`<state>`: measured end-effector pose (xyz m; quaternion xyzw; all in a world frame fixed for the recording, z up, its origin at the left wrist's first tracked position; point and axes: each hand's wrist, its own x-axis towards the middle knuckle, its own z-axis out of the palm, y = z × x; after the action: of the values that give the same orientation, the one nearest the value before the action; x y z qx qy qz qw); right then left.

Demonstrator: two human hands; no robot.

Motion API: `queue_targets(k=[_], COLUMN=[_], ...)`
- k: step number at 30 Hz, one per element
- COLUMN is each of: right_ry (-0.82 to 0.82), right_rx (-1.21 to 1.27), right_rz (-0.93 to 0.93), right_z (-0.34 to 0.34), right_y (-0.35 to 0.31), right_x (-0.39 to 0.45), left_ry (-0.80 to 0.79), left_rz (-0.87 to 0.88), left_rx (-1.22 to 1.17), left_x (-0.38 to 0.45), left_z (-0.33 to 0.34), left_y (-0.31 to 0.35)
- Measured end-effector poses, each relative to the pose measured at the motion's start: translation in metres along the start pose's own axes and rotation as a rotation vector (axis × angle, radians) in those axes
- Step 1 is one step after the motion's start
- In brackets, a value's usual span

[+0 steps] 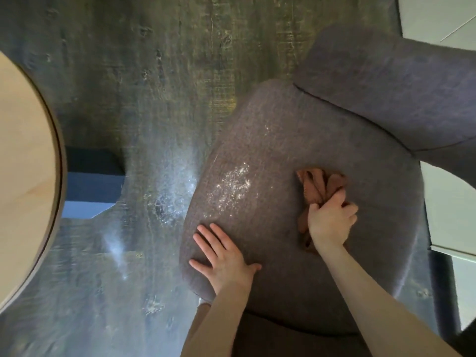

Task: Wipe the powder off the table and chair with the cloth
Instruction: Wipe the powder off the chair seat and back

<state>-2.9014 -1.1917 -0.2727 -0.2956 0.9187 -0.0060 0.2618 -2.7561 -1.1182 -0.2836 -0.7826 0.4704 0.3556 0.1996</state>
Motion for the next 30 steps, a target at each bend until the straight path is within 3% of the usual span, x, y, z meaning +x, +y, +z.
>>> queue_targets(k=[5,12,16,18,20,22,24,27,30], right_ry=[-0.016,-0.011,-0.245,-0.423,-0.488,-0.367,-0.129,0.153,0.294], right_rx=[0.094,0.126,0.156,0.270,0.368,0.472,0.467,0.277,0.089], right_rz=[0.071,-0.032,-0.277,-0.470,-0.629,-0.677,-0.646,-0.490,-0.353], right_z=[0.006,0.032,0.074,0.091,0.090,0.070,0.046,0.010,-0.010], right_y=[-0.017,-0.074,-0.151,-0.179,-0.191,-0.191,-0.177,-0.145,-0.119], right_x=[0.000,-0.033,-0.093,-0.133,-0.157,-0.143,-0.100,-0.016,0.032], left_ry=[0.106,0.025,0.189,0.175,0.180,0.166,0.165,0.088,0.099], left_rz=[0.054,0.119,0.098,0.127,0.146,0.127,0.060,0.114,0.115], left_rx=[0.025,-0.010,0.016,-0.086,-0.068,-0.004,0.062,-0.059,-0.049], left_x=[0.002,0.003,0.010,0.014,0.019,0.021,0.016,0.007,0.006], left_z=[0.015,0.023,0.035,0.047,0.052,0.049,0.043,0.028,0.026], left_y=[-0.009,-0.019,-0.029,-0.030,-0.030,-0.028,-0.027,-0.021,-0.019])
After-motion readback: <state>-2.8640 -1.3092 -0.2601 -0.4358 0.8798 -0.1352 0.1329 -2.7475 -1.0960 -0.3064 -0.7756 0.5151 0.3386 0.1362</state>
